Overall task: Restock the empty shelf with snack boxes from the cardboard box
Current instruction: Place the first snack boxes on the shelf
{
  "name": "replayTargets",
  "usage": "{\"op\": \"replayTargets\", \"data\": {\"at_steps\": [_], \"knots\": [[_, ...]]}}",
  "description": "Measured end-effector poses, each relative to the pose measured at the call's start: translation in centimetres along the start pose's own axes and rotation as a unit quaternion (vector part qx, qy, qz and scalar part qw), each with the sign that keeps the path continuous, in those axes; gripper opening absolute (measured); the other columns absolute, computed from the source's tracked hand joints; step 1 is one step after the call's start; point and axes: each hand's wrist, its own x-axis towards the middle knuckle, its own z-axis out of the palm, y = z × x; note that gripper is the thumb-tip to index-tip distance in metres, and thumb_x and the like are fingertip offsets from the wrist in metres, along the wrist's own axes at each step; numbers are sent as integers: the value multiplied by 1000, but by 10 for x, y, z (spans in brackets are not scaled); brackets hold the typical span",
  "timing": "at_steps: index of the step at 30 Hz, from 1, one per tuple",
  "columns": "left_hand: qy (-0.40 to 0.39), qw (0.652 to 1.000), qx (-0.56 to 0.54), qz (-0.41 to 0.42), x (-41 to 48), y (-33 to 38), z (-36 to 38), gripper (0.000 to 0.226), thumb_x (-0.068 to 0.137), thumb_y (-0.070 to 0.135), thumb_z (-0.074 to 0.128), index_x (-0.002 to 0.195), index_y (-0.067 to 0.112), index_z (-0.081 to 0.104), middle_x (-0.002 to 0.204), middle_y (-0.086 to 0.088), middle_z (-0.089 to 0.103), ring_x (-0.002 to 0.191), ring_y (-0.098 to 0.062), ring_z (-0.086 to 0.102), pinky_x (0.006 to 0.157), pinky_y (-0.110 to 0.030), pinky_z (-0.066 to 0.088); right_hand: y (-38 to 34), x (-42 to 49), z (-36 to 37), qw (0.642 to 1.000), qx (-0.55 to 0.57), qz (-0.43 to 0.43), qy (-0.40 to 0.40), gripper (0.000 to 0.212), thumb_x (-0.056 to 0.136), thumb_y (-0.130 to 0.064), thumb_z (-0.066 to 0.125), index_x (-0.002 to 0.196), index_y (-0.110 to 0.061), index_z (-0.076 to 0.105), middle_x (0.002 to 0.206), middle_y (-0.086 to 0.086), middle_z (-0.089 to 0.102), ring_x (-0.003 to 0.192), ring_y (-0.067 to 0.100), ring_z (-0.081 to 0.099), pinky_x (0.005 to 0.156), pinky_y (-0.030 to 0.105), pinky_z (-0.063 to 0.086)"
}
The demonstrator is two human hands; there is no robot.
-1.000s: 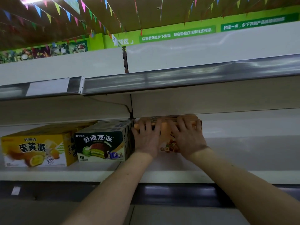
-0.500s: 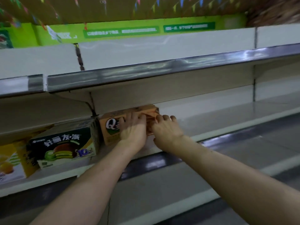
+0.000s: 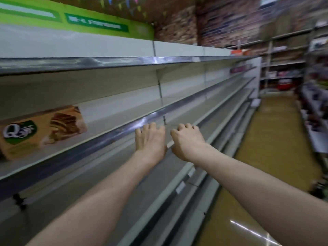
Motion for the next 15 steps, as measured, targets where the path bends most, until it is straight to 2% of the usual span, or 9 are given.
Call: {"op": "replayTargets", "data": {"at_steps": [6, 12, 15], "knots": [[-2, 994, -38, 104, -15, 103, -16, 42, 90, 35, 59, 128, 22, 47, 129, -7, 47, 123, -27, 44, 97, -41, 32, 83, -81, -17, 995, -18, 94, -39, 35, 95, -30, 52, 124, -10, 50, 127, 13, 49, 121, 32, 43, 96, 39, 37], [3, 978, -81, 192, -28, 204, -36, 37, 91, 36, 60, 123, 20, 51, 125, -7, 49, 120, -27, 46, 98, -42, 34, 162, -147, -38, 985, -19, 161, -62, 27, 95, -28, 54, 118, -14, 54, 118, 9, 51, 109, 29, 52, 73, 33, 38], [2, 965, -115, 235, -34, 261, -46, 37, 90, 33, 60, 124, 20, 51, 123, -6, 49, 119, -27, 47, 97, -41, 34, 207, -180, -48, 978, -33, 189, -84, 34, 94, -34, 56, 122, -15, 53, 119, 7, 55, 107, 28, 57, 71, 33, 41]]}}
